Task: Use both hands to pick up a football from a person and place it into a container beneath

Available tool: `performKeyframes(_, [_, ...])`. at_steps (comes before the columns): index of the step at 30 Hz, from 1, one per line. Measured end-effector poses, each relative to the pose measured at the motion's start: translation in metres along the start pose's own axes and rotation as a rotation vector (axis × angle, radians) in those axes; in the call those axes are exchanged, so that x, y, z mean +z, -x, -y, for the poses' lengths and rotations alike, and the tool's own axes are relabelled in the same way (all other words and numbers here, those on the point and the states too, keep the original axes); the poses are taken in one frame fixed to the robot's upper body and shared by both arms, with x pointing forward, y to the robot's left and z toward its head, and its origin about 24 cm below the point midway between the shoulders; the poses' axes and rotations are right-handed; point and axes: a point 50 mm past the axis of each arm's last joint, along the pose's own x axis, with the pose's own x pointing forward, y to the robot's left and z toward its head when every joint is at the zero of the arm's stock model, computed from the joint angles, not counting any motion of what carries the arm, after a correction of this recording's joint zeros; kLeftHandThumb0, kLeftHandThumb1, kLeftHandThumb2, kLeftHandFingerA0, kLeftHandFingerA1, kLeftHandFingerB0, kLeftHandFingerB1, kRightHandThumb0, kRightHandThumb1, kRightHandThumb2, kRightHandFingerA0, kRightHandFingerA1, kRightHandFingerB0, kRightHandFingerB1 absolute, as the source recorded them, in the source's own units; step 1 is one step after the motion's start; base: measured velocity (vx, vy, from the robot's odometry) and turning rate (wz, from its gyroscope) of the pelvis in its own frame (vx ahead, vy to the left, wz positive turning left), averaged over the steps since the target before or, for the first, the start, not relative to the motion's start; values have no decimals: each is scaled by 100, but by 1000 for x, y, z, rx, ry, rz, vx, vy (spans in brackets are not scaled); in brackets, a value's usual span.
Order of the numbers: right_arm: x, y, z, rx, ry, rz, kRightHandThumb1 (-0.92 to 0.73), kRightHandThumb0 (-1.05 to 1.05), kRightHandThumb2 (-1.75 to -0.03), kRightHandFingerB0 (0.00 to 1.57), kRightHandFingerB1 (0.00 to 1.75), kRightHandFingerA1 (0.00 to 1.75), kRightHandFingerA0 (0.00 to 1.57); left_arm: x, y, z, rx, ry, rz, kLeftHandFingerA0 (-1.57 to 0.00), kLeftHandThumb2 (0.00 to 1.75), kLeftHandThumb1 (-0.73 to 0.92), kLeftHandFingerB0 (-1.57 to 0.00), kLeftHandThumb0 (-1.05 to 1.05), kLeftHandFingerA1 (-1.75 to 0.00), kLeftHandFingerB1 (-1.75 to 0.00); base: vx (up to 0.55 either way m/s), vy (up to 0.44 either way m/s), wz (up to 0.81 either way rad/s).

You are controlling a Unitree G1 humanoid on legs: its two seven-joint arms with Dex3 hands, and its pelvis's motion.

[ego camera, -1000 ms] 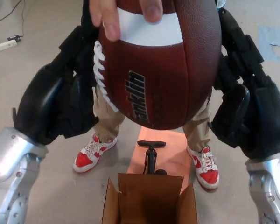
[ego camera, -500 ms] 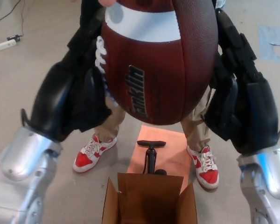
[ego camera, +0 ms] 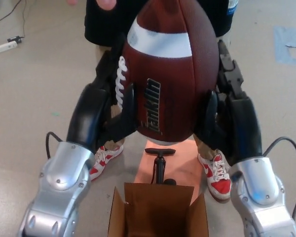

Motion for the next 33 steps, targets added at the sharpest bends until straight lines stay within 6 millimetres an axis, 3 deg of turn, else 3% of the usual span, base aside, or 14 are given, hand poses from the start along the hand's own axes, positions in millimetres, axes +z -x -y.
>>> performKeyframes(3, [-14, 0, 0, -3, 4, -48, -88, -80, -107, 0, 3, 0, 0, -13, -3, 0, 5, -16, -41, 0, 85, 92, 0, -66, -4, -13, 0, 0, 0])
performKeyframes(4, [-19, -1, 1, -3, 5, -64, -87, -81, -108, 0, 2, 0, 0, -17, -3, 0, 6, -20, -55, 0, 116, 88, 0, -75, -14, -16, 0, 0, 0])
performKeyframes(15, [-53, -10, 4, 6, 10, -172, -87, -80, -104, 0, 6, 2, 0, -52, -13, -2, 3, -52, -172, 0, 118, 88, 0, -78, -13, -14, 0, 0, 0])
performKeyframes(16, [-56, -11, 4, 7, 10, -182, -87, -81, -105, 0, 7, 3, 0, -56, -14, -2, 3, -50, -187, 0, 98, 81, 0, -75, -1, -9, 0, 0, 0])
performKeyframes(18, [-62, -12, 5, 9, 9, -204, -86, -80, -105, 0, 8, 3, 0, -62, -15, -1, 3, -44, -211, 0, 98, 82, 0, -75, -1, -8, 0, 0, 0])
performKeyframes(19, [-66, -11, 6, 10, 9, -218, -88, -82, -106, 0, 6, 1, 0, -66, -15, 0, 2, -40, -225, 0, 120, 90, 0, -79, -12, -13, 0, 0, 0])
performKeyframes(21, [-71, -11, 7, 13, 10, -236, -87, -80, -103, 0, 7, 1, 0, -71, -15, 0, 1, -35, -245, 0, 121, 92, 0, -81, -11, -11, 0, 0, 0])
performKeyframes(22, [-73, -10, 7, 14, 11, -244, -84, -77, -100, 0, 8, 2, 0, -74, -15, 0, 0, -34, -253, 0, 90, 92, 0, -72, 0, -8, 0, 0, 0])
performKeyframes(24, [-78, -10, 8, 17, 12, -262, -87, -79, -104, 0, 7, 1, 0, -80, -14, 1, -4, -32, -274, 0, 91, 92, 0, -72, 0, -8, 0, 0, 0])
performKeyframes(25, [-80, -9, 9, 18, 13, -269, -87, -80, -104, 0, 6, 1, 0, -82, -14, 1, -5, -32, -283, 0, 121, 92, 0, -79, -12, -12, 0, 0, 0])
performKeyframes(28, [-85, -9, 9, 21, 13, -282, -88, -82, -106, 0, 5, 0, 0, -87, -13, 1, -8, -29, -298, 0, 121, 92, 0, -78, -12, -13, 0, 0, 0])
performKeyframes(29, [-86, -9, 10, 23, 14, -287, -89, -82, -107, 0, 6, 1, 0, -90, -13, 1, -9, -28, -304, 0, 91, 92, 0, -70, 0, -9, 0, 0, 0])
performKeyframes(31, [-88, -9, 10, 27, 16, -294, -88, -82, -106, 0, 8, 3, 0, -93, -12, 0, -11, -24, -311, 0, 91, 92, 0, -71, 0, -7, 0, 0, 0])
performKeyframes(33, [-89, -10, 10, 31, 17, -293, -89, -82, -120, 0, 13, 14, 0, -95, -12, 0, -14, -23, -312, 0, 88, 92, 0, -78, 0, -4, 0, 0, 0])
